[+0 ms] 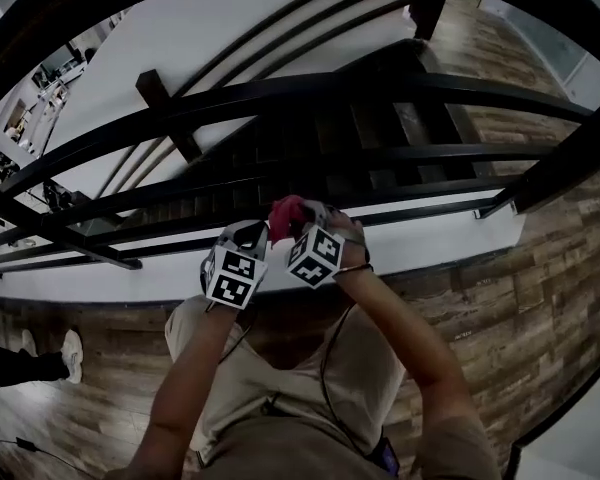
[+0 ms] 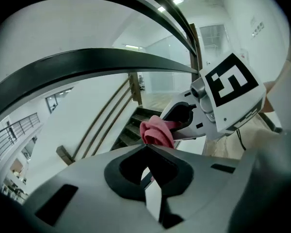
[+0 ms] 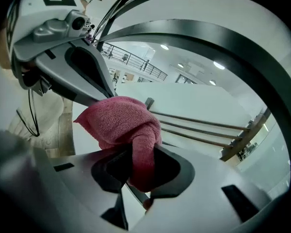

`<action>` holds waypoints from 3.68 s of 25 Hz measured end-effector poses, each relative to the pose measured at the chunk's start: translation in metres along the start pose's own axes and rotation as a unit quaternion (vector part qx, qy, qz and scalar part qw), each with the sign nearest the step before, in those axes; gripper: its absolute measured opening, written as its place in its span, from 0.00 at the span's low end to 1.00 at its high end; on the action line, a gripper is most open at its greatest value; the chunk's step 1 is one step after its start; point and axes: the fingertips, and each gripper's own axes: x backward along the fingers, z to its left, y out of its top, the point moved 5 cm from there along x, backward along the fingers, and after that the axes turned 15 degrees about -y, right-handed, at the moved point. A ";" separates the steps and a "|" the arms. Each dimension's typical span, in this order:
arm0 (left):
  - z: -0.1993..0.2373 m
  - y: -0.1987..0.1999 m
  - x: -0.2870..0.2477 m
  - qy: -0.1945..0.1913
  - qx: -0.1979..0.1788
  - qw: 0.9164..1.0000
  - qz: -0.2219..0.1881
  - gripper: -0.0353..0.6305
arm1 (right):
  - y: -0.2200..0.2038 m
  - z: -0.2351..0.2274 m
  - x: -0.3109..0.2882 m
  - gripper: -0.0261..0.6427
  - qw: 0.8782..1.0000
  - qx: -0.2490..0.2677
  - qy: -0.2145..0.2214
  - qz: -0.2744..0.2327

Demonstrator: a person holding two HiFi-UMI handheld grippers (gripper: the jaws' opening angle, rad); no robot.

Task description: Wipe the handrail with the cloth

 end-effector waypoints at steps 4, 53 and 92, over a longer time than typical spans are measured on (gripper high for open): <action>-0.031 0.037 -0.047 -0.025 -0.031 0.999 0.001 0.08 | -0.049 -0.043 0.008 0.20 0.999 -0.039 -0.007 0.017; 0.024 -0.021 0.036 0.020 -0.025 0.999 -0.032 0.08 | -0.065 -0.103 0.090 0.19 0.990 -0.071 -0.112 -0.050; 0.240 -0.370 0.293 0.262 0.302 0.917 0.005 0.08 | 0.297 0.476 -0.190 0.19 0.979 0.103 0.151 -0.085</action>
